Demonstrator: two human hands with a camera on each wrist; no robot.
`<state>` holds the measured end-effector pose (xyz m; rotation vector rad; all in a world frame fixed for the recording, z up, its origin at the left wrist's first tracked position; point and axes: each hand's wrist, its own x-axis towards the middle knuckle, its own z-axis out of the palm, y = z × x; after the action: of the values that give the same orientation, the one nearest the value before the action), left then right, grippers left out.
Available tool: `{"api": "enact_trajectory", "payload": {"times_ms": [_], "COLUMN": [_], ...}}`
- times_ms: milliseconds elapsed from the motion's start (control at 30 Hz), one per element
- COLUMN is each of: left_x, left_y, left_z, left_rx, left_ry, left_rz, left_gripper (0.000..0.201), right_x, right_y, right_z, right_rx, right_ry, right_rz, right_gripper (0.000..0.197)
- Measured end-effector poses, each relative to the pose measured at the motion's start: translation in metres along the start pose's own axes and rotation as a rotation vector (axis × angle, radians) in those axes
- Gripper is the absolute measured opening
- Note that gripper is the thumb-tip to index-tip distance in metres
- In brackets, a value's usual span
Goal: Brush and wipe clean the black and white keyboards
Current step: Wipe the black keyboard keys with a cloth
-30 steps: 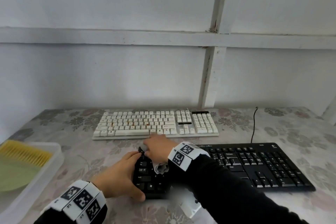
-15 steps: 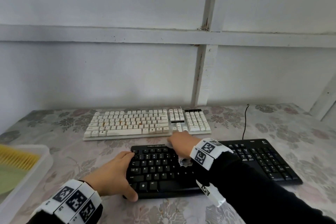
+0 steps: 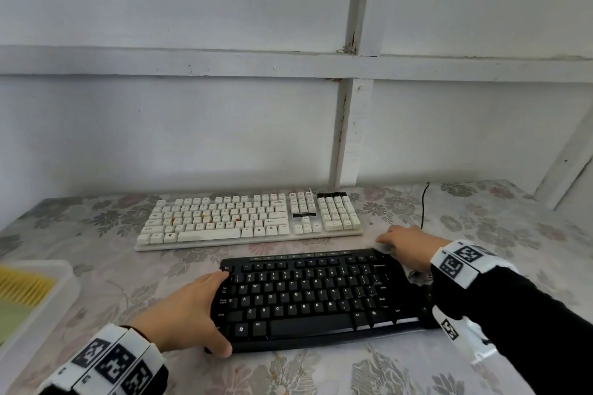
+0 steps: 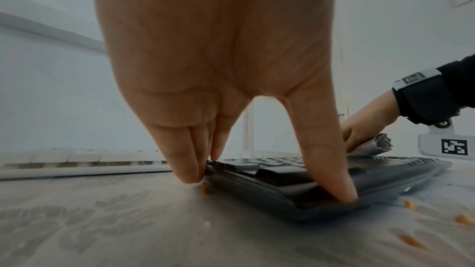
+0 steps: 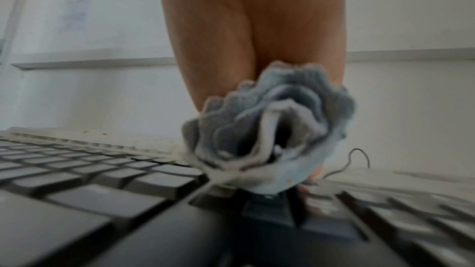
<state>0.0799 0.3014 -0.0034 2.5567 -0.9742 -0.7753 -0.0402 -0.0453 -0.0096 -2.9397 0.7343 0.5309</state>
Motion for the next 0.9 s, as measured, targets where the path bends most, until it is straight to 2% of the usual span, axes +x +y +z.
{"api": "enact_trajectory", "payload": {"times_ms": [167,267,300,367,400,467,567,633,700,767,900], "left_x": [-0.001,-0.001,-0.001,-0.003,-0.003,-0.003,-0.007,-0.010,-0.013,-0.013,-0.013], "left_y": [-0.003,-0.006,-0.005,-0.007,-0.009,-0.018,-0.020,-0.013,-0.005,0.000,0.001], "left_z": [0.001,0.003,0.004,0.003,0.004,0.003,0.001,0.000,-0.002,-0.003,-0.003], "left_rx": [-0.044,-0.121,-0.182,-0.263,-0.285,-0.318,-0.293,-0.252,-0.250,-0.266,-0.291], "left_ry": [-0.027,-0.072,-0.074,-0.056,-0.048,-0.030,-0.054,-0.056,-0.058,-0.058,-0.041], "left_rz": [0.003,0.002,0.001,-0.007,-0.010,-0.041,-0.080,-0.066,-0.047,-0.045,-0.046], "left_gripper": [0.111,0.112,0.101,0.065,0.063,0.080,0.104,0.103,0.091,0.084,0.086], "right_x": [0.004,0.002,-0.001,-0.005,-0.006,-0.012,-0.027,-0.029,-0.026,-0.019,-0.010], "right_y": [0.021,0.016,0.010,-0.006,-0.018,-0.050,-0.112,-0.151,-0.186,-0.212,-0.231], "right_z": [0.002,-0.006,-0.009,-0.016,-0.018,-0.023,-0.035,-0.040,-0.040,-0.036,-0.030], "right_rx": [-0.030,-0.003,0.012,0.050,0.090,0.204,0.383,0.427,0.386,0.262,0.037], "right_ry": [0.013,0.013,0.013,0.023,0.036,0.039,-0.010,-0.042,-0.037,-0.033,-0.044], "right_rz": [0.074,0.087,0.085,0.053,0.023,-0.055,-0.192,-0.282,-0.352,-0.380,-0.396], "right_gripper": [0.041,0.029,0.029,0.022,0.019,0.017,0.027,0.031,0.032,0.028,0.015]}}
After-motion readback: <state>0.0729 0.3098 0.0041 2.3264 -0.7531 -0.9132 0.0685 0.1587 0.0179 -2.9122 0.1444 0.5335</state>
